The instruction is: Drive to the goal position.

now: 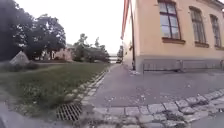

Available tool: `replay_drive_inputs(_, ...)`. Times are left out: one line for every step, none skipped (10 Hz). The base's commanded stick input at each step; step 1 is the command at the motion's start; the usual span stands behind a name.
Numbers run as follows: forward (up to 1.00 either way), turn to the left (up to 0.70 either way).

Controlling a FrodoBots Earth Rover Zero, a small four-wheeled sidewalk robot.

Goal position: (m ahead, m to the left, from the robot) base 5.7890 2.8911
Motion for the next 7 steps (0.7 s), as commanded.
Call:
replay_drive_inputs(0.44, 0.02)
replay_drive_inputs(0.44, 0.02)
replay_drive_inputs(0.44, 0.02)
replay_drive_inputs(0.44, 0.02)
replay_drive_inputs(0.44, 0.02)
replay_drive_inputs(0.44, 0.02)
replay_drive_inputs(0.44, 0.02)
